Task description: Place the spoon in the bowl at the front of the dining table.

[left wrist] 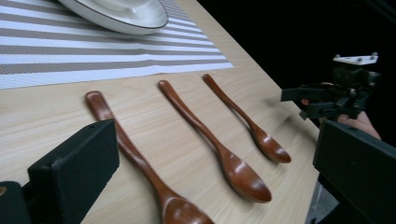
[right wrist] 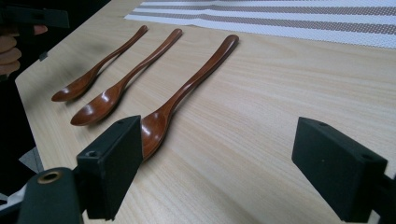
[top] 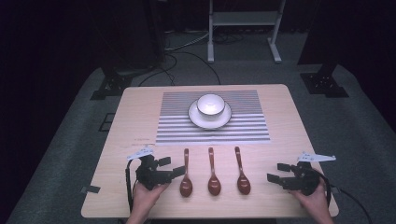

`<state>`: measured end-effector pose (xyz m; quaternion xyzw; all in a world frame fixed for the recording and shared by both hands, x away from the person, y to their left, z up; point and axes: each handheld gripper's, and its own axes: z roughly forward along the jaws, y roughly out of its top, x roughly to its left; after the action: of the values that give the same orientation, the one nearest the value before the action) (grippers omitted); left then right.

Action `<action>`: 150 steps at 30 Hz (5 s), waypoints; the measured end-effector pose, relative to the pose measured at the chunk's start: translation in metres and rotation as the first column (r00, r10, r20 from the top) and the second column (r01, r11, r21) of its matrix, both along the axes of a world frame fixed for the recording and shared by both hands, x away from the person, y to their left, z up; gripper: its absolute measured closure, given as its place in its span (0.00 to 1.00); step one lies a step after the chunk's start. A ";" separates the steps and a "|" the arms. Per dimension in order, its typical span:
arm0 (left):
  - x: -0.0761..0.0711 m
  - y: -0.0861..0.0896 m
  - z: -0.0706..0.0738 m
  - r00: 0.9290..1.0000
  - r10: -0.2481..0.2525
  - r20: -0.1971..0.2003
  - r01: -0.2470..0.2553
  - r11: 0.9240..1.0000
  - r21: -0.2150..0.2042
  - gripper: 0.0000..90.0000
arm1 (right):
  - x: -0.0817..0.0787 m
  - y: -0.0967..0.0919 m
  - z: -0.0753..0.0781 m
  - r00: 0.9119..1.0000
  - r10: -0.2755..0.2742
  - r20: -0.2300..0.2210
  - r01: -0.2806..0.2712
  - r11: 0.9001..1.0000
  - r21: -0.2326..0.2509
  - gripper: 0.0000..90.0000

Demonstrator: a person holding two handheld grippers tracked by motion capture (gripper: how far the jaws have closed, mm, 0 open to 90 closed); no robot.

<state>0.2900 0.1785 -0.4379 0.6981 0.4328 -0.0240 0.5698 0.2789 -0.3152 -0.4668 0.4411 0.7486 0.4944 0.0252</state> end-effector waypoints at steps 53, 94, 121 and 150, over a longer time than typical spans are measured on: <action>0.001 -0.200 -0.024 0.823 -0.506 -0.259 0.490 0.862 -0.128 0.00 | 0.003 -0.009 0.003 1.000 -0.030 -0.004 0.030 0.999 0.033 0.17; -0.002 -0.209 -0.048 0.791 -0.504 -0.347 0.495 0.860 -0.123 0.01 | 0.028 0.006 0.012 0.996 0.014 -0.088 -0.013 1.000 0.013 0.18; 0.000 -0.207 -0.050 0.789 -0.509 -0.345 0.492 0.859 -0.143 0.01 | 0.075 0.044 0.022 0.990 -0.007 -0.143 -0.010 0.993 -0.116 0.33; -0.002 -0.205 -0.048 0.799 -0.498 -0.338 0.488 0.864 -0.119 0.01 | 0.094 0.063 0.022 0.975 -0.020 -0.221 0.003 0.997 -0.075 0.77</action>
<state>0.2884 -0.0264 -0.4859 0.7628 0.3320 -0.3033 0.4647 0.3725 -0.2525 -0.4446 0.4964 0.7620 0.4140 -0.0391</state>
